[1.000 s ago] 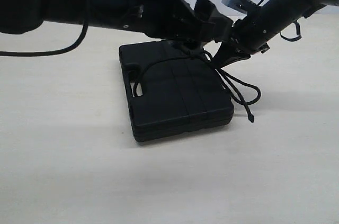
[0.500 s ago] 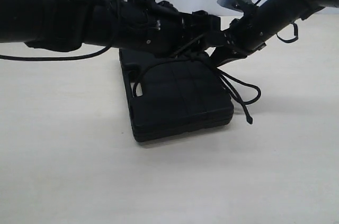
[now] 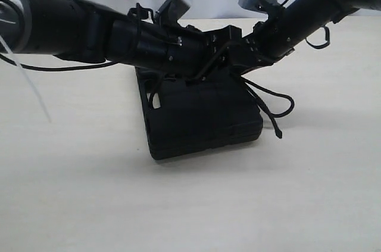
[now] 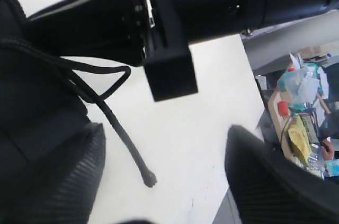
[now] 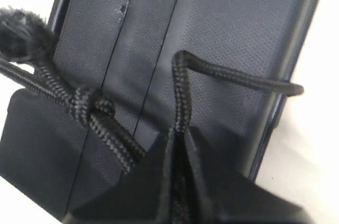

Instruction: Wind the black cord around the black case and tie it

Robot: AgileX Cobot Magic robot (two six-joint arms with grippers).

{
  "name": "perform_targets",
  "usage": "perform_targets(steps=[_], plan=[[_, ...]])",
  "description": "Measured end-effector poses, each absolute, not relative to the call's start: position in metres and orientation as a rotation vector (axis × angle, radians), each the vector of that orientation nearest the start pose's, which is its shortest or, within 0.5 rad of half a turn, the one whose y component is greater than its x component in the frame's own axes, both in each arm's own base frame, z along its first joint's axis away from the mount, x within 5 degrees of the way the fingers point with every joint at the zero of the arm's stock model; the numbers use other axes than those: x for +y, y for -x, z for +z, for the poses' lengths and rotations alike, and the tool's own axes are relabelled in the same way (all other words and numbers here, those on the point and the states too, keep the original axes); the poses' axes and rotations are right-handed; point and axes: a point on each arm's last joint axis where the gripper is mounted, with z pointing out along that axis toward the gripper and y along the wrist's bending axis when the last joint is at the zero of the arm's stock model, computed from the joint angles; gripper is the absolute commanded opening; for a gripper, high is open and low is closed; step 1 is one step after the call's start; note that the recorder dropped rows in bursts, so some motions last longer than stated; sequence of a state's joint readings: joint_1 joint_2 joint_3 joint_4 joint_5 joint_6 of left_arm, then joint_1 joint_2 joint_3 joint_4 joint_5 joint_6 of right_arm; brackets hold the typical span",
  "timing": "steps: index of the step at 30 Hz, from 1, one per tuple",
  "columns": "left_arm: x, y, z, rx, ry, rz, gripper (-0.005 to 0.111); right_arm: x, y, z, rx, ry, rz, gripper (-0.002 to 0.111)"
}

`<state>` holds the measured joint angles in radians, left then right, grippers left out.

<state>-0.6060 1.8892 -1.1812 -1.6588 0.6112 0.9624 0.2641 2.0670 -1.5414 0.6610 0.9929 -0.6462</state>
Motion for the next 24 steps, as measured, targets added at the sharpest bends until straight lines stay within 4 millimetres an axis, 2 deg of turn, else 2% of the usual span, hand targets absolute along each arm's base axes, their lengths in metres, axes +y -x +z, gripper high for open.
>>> perform_targets(steps=[5,11,18,24], plan=[[-0.279,-0.303,0.2,2.341,-0.304,-1.451,0.06,0.141,-0.4,0.193,2.715,0.689,0.869,0.004],[-0.281,-0.302,0.194,2.327,-0.367,-1.46,0.06,0.129,-0.401,0.198,2.73,0.583,1.004,0.004],[-0.281,-0.302,0.194,2.29,-0.445,-1.436,0.06,0.133,-0.4,0.203,2.712,0.505,1.137,0.004],[-0.283,-0.297,0.197,2.265,-0.498,-1.51,0.06,0.133,-0.399,0.204,2.713,0.508,1.168,0.004]])
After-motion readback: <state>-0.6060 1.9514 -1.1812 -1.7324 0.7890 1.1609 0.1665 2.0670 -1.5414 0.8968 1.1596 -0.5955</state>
